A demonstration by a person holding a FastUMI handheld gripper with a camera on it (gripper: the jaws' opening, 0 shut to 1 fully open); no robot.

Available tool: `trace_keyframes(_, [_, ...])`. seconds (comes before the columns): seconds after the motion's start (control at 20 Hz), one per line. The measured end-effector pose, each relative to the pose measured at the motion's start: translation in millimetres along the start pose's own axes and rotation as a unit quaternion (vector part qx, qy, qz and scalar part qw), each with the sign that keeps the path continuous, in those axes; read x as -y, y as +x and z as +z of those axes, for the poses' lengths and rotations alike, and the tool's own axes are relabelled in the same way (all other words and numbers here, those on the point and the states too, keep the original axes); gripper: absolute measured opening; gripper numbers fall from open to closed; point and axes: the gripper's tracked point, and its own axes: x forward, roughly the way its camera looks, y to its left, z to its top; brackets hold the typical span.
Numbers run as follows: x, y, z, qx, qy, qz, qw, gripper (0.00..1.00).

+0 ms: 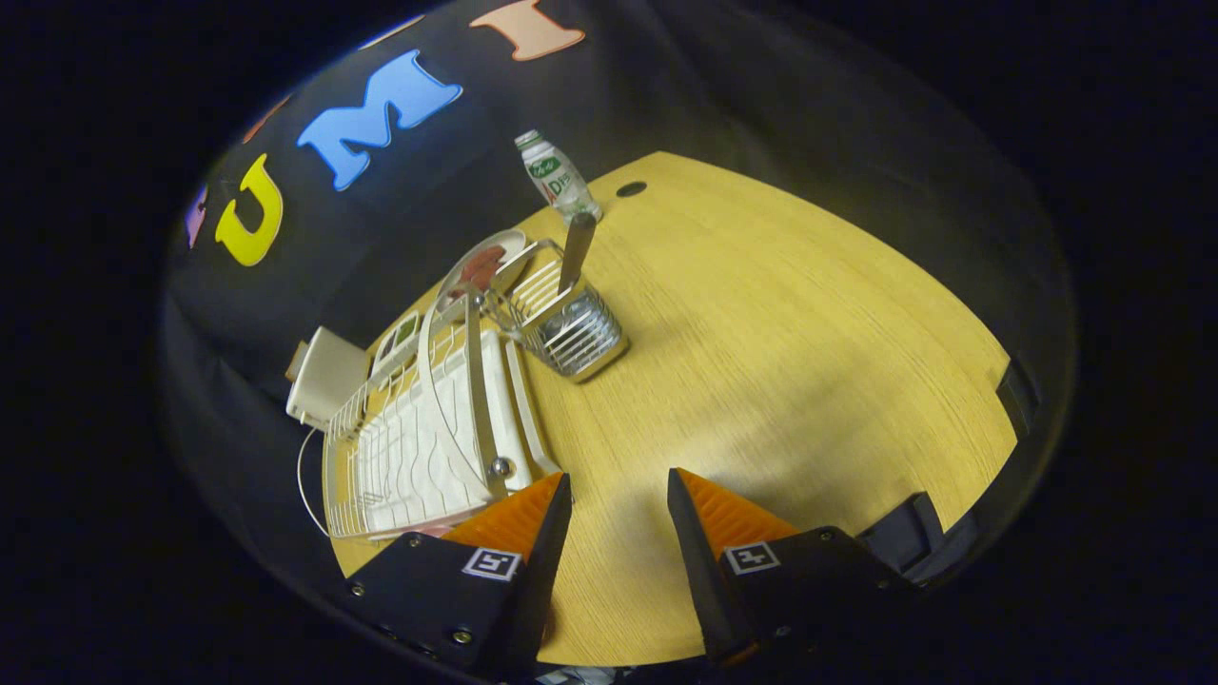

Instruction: Take the plate from the dish rack, then take the spoon from the basket and place it into the plate.

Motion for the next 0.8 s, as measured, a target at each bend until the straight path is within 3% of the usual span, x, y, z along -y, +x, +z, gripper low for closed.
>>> trace_keyframes(0.3, [-17.6, 26.6, 79.7, 0.150, -0.018, 0.007, 0.988, 0.63])
trace_keyframes(0.8, [-18.3, 77.7, 126.7, 0.233, -0.016, 0.018, 0.972, 0.63])
